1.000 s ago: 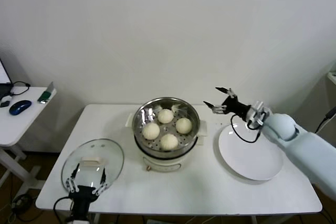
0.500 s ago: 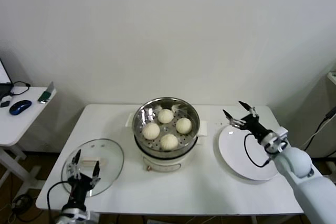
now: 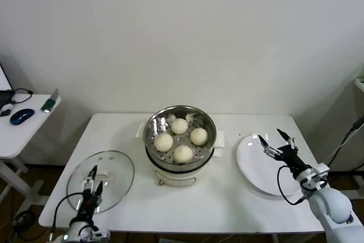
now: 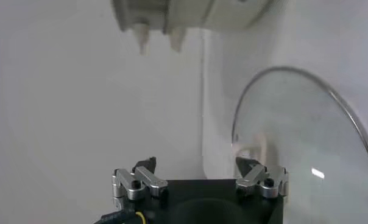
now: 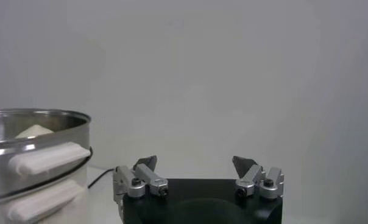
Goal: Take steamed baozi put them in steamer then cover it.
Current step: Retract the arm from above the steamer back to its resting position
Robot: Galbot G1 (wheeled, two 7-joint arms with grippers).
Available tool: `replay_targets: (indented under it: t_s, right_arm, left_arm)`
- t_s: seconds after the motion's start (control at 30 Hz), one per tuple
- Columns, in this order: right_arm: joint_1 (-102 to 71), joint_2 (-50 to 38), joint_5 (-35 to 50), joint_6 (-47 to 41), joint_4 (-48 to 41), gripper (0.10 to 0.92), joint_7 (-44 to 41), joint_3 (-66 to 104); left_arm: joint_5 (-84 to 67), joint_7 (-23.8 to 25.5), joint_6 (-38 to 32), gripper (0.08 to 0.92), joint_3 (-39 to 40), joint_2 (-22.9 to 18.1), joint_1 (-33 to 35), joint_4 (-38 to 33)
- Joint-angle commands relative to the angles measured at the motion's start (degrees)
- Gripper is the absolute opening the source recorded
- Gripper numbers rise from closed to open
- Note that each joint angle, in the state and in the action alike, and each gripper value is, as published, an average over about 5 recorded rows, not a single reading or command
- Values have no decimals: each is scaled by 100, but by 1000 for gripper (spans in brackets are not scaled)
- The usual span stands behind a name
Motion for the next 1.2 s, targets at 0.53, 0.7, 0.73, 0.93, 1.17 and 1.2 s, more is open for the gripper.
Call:
replay_targets:
  t_s: [0.53, 0.7, 0.73, 0.93, 1.17, 1.2]
  right_arm:
    - [-591, 280, -396, 177, -65, 823, -99, 601]
    - [-601, 344, -511, 205, -63, 823, -125, 603]
    - [-601, 358, -530, 207, -60, 823, -128, 600]
    - [-612, 427, -634, 225, -58, 823, -146, 589]
    - [-616, 461, -672, 232, -60, 823, -178, 607]
    - [-616, 467, -678, 234, -62, 823, -180, 610]
  left_arm:
    - [663, -787, -176, 823, -14, 146, -1365, 1796]
    - [614, -837, -178, 823, 7, 156, -1494, 1904]
    - [589, -855, -179, 823, 13, 157, -1518, 1920]
    - [396, -908, -266, 822, 16, 197, -1580, 2005]
    - [318, -886, -309, 671, 12, 214, -1533, 2055]
    - [307, -885, -312, 645, 11, 218, -1524, 2045]
